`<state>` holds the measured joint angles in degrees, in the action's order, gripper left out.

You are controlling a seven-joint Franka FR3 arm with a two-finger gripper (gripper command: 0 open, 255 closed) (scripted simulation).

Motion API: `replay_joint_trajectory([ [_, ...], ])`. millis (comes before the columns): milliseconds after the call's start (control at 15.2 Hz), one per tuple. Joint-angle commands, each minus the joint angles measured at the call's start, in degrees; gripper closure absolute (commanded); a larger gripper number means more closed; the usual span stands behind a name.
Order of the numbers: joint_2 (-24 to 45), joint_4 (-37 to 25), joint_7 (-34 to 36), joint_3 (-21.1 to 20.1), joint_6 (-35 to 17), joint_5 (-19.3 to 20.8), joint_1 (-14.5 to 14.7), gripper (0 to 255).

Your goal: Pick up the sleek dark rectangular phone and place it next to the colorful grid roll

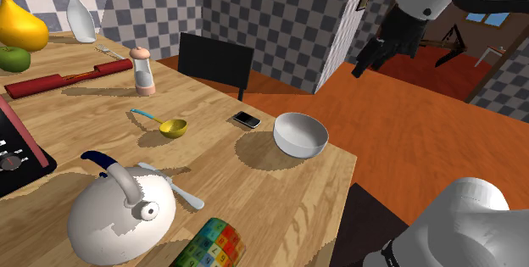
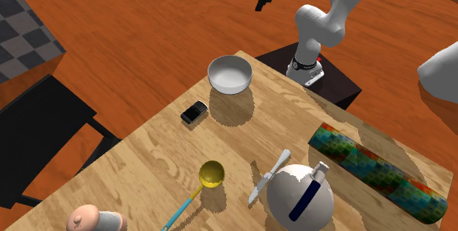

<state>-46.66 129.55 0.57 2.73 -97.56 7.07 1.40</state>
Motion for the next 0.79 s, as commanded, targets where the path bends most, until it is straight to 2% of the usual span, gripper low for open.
replay_joint_trajectory([
  [0, 0.0, 0.0, 0.0, 0.0, 0.0, 0.0, 0.0, 0],
  [726, 16.8, 2.6, -8.2, 4.2, -18.8, -1.8, 4.5, 0],
])
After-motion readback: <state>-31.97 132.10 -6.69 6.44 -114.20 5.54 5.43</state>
